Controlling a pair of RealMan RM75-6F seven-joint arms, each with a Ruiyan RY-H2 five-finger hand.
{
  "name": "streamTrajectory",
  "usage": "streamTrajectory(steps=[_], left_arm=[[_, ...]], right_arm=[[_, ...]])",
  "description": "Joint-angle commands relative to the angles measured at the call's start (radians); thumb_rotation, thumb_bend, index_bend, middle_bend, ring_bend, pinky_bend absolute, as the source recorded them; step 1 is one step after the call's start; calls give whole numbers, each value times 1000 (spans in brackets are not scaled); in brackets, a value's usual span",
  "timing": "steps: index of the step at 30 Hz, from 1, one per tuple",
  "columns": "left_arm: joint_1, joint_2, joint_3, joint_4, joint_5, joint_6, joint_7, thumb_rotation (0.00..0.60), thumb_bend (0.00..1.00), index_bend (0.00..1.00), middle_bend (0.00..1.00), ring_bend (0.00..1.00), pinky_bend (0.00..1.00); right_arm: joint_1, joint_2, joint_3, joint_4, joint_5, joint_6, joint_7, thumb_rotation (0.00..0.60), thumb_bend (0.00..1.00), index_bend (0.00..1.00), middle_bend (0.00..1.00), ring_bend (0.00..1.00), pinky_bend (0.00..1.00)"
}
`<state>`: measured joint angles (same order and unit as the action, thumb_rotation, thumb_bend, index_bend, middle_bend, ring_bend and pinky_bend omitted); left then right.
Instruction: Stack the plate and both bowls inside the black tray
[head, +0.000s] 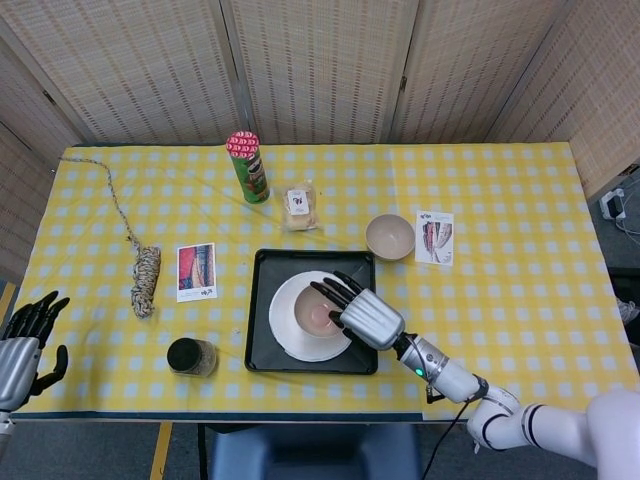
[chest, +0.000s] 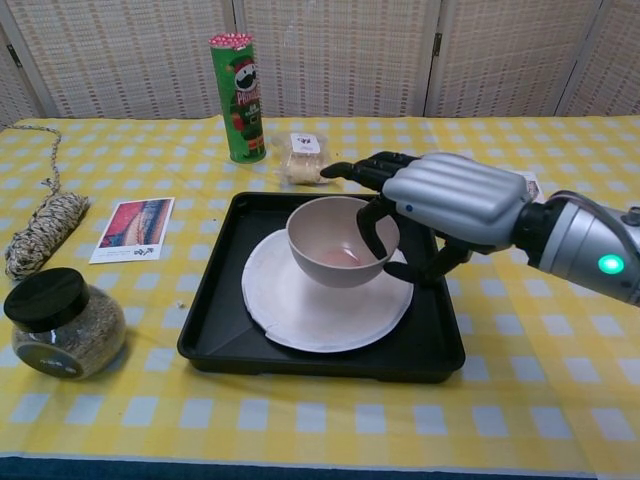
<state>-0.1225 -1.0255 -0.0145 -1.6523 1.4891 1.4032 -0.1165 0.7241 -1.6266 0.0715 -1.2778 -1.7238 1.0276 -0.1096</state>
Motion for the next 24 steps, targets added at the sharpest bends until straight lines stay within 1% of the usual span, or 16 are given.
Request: streamTrajectory(steps=[1,7,11,15,17,24], left_arm=[[3,1,-2,4,-4,4,-6,600,684,0,0,0,0],[10,5,-7,10,-19,10,-12,600,683,0,0,0,0],[18,9,-6,8,-16,21,-21,600,683,0,0,0,0],[24,12,-5,9,-11,30,-32,600,683,0,0,0,0],[25,13,-6,12,-8,33,-38,600,682,0,0,0,0],[26,14,-6,14,-6,32,-42,600,677,0,0,0,0]], right_arm=[[26,-35,14,27,22,-32,-19,600,428,605,28,0,0],[55,-81,17,70,46,-59,-30,600,428,605,29,0,0],[63,-105,10,97,48,-53,-37,600,428,605,28,0,0],[69,-114,-2,115,53,-56,-12,600,428,604,20,0,0],[69,-115,-8,125,55,-54,-9,600,428,581,13,0,0],[64,-97,-11,113,86,-62,-46,600,428,414,0,0,0]])
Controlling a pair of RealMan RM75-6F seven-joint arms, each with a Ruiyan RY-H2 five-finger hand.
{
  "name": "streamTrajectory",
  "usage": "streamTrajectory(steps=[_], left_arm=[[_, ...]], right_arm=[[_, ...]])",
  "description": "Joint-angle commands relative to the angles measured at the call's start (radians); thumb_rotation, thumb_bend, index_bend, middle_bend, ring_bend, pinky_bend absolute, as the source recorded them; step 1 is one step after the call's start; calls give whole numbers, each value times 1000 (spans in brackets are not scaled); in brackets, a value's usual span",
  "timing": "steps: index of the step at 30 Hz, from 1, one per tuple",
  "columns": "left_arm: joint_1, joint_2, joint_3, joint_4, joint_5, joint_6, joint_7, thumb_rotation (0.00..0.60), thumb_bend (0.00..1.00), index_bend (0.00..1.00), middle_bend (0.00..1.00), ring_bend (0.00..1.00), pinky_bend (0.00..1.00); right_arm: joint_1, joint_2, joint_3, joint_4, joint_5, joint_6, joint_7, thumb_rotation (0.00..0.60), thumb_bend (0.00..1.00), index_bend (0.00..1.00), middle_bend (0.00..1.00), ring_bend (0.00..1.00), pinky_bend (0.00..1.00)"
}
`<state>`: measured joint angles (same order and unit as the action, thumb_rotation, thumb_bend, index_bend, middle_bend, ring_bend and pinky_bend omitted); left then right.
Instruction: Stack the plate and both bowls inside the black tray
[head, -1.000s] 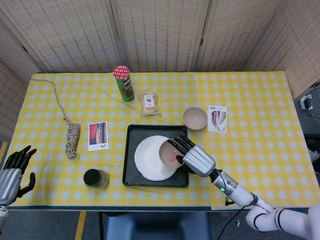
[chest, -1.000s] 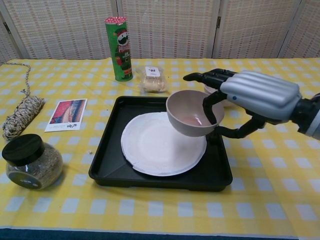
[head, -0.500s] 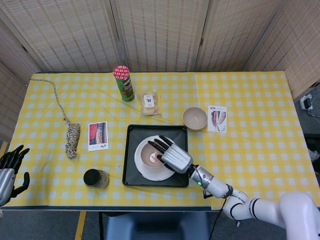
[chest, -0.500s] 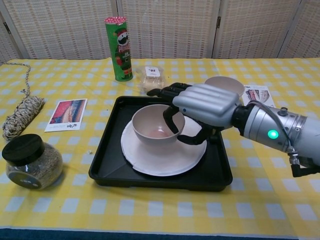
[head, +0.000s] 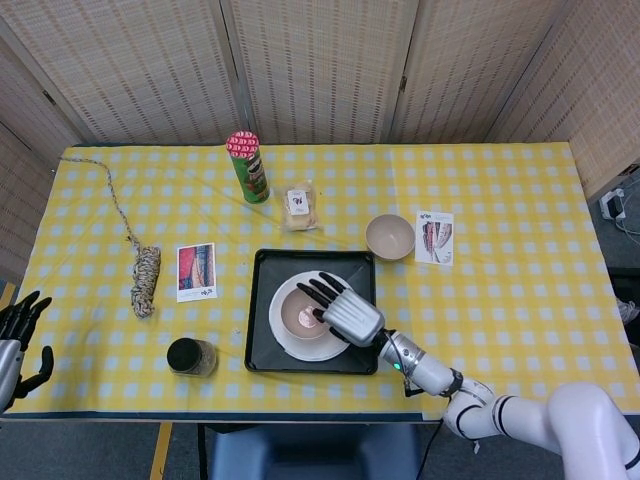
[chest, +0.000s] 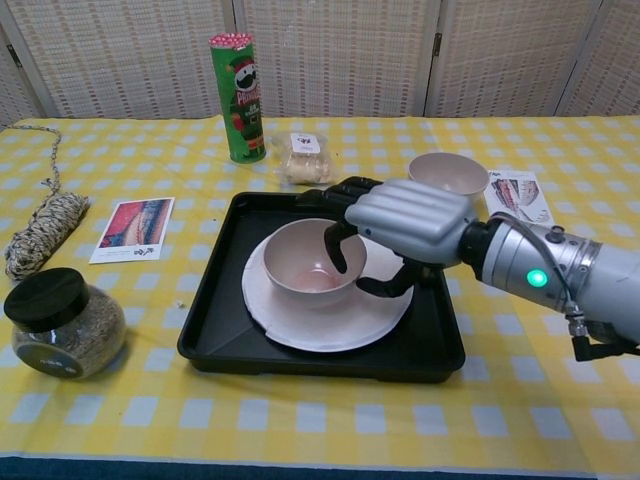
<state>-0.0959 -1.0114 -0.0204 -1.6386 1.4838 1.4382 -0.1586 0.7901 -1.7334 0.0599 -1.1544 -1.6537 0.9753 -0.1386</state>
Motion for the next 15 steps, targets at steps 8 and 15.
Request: streamTrajectory(steps=[8,15], left_arm=[[-4,2,-6,3,-12,-14,-13,600,676,0,0,0,0],[-6,-1,-4,3,-7,-17,-4,600,675,0,0,0,0]], right_arm=[[-31,75,-5,-90,22,47,-15,600,428,266,0,0,0],[-105,174,2,-153,32,176,-15,600,428,244,0,0,0]])
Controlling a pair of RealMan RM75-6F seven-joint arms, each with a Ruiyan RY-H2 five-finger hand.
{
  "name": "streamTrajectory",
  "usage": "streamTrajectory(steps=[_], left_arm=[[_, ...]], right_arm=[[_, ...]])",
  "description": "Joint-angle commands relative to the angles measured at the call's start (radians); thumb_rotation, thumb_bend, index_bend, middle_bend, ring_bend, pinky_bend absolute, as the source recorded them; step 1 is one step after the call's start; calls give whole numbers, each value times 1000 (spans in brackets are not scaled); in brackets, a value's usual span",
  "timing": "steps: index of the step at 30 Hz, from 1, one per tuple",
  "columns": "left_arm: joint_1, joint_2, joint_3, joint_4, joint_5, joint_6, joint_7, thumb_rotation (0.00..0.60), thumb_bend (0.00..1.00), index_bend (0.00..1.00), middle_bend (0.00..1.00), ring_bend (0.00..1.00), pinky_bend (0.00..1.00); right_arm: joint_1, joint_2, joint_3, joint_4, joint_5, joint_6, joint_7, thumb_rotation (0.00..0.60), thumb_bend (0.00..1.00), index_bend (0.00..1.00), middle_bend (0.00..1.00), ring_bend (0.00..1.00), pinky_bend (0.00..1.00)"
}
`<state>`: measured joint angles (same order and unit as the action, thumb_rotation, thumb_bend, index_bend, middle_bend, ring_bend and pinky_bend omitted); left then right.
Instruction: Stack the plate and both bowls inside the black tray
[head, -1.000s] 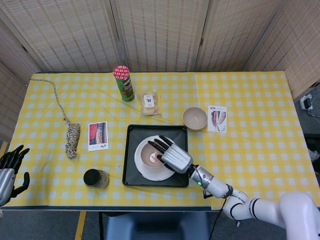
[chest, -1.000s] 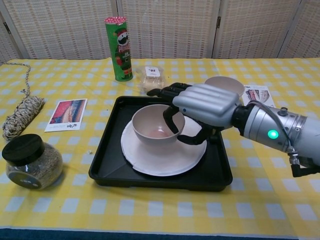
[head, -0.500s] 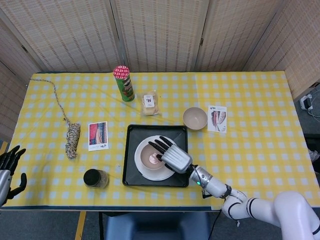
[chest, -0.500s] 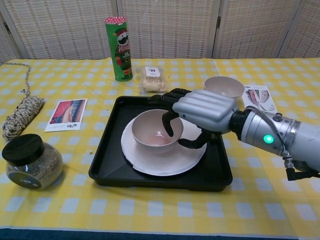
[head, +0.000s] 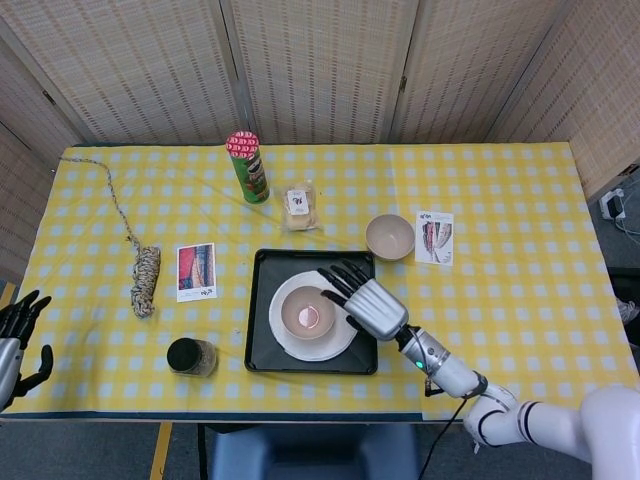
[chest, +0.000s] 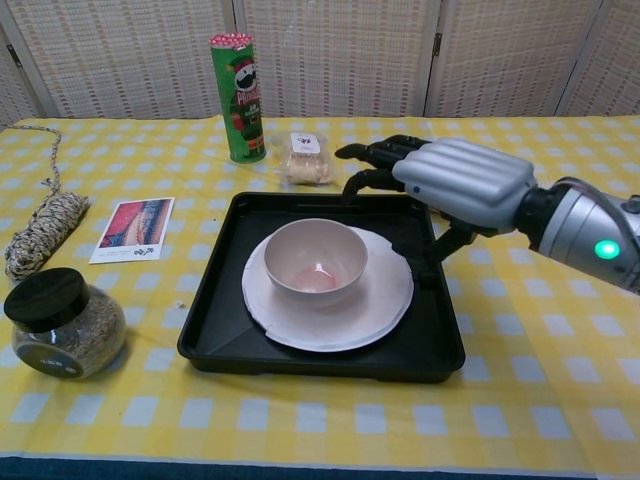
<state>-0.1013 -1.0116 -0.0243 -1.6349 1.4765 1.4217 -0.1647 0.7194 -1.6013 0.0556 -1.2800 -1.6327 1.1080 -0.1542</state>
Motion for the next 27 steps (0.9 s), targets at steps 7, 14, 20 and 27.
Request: streamTrajectory(steps=[7,14,20,27], left_arm=[[-5,-10,1,-6,2,-6,28,600,673,0,0,0,0],[-17,-19,-2,-6,-8,-29,45,600,671,0,0,0,0],[-22,-23,-4,-5,-13,-38,53,600,671,0,0,0,0],[-19,-21,-6,-5,-21,-35,51,600,671,0,0,0,0]], right_arm=[[-84,102,20,5,103,35,4,600,428,244,0,0,0],[-101,86,28,89,136,29,-2,600,428,296,0,0,0],[-66,43,63,197,181,-38,48,600,429,368,0,0,0],[-20,-48,79,362,192,-87,74,600,428,386,0,0,0]])
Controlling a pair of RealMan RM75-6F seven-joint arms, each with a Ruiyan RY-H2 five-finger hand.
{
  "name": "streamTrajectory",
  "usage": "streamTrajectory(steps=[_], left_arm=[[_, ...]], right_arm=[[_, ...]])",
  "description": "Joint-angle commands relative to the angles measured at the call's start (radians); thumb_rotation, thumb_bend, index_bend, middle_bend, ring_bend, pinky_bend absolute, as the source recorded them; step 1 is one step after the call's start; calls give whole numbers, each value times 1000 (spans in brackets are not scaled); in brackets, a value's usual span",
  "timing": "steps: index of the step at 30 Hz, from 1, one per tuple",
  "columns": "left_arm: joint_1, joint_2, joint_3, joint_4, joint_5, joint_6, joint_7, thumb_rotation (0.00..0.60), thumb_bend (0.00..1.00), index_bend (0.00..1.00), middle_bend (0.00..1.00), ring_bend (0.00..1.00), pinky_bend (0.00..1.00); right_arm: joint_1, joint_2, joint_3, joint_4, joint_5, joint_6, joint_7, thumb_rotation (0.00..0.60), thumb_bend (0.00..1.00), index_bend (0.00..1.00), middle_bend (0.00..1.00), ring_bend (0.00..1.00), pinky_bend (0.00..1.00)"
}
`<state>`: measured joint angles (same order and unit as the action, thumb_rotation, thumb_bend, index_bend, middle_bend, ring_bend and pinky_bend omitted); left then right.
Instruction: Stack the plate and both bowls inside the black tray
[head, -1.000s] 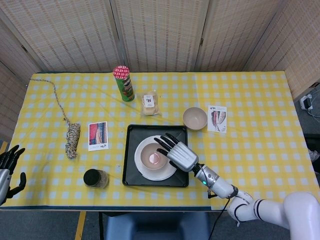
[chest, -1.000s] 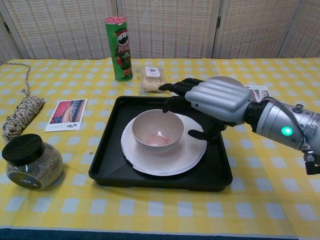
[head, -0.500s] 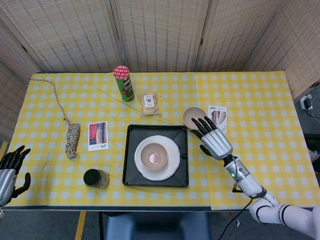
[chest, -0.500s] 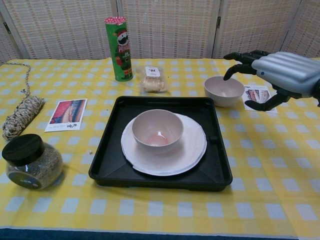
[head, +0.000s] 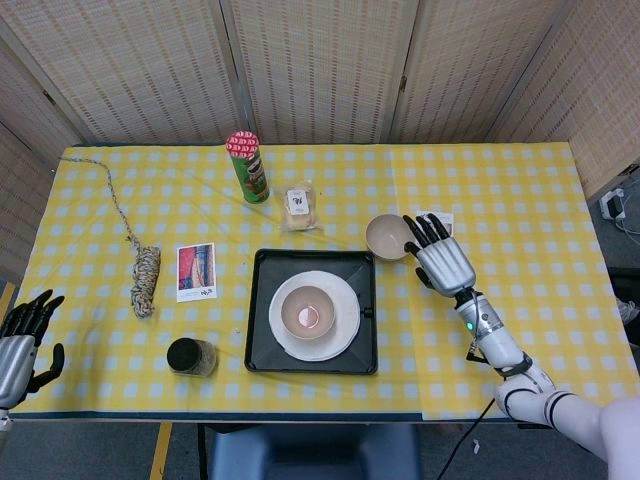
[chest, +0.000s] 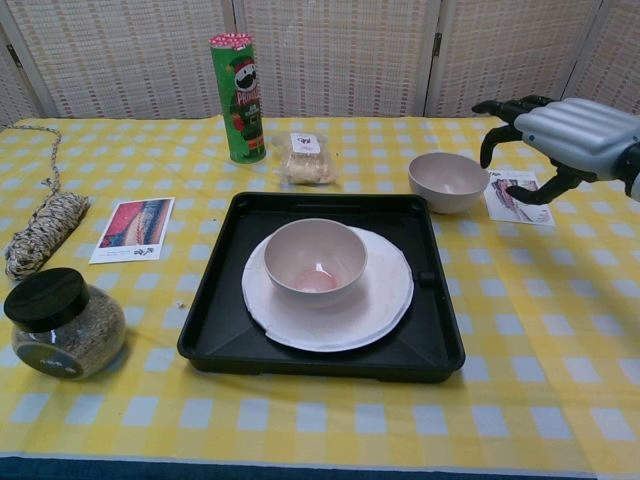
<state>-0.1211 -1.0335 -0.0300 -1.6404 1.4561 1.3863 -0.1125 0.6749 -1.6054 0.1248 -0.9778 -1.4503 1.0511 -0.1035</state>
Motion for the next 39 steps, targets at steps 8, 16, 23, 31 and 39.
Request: streamTrajectory(steps=[8,16,23,31,39], left_arm=[[-1,3,1,1,-3,-6,-3,600,669,0,0,0,0],[5,5,-4,0,-12,4,-4,600,668,0,0,0,0],[3,2,-2,2,-11,0,2,600,660,0,0,0,0],[4,3,-6,4,-21,-2,2,600,659,0,0,0,0],[1,1,-4,3,-17,-8,4,600,659,0,0,0,0]], right_arm=[[83,-123,32,175,41,-127,90,600,428,391,0,0,0],[122,-181,40,268,54,-178,123,600,428,426,0,0,0],[141,-220,35,323,49,-195,166,600,428,480,0,0,0],[146,-266,33,400,39,-167,221,600,428,573,42,0,0],[133,-271,37,429,29,-104,267,600,428,692,96,3,0]])
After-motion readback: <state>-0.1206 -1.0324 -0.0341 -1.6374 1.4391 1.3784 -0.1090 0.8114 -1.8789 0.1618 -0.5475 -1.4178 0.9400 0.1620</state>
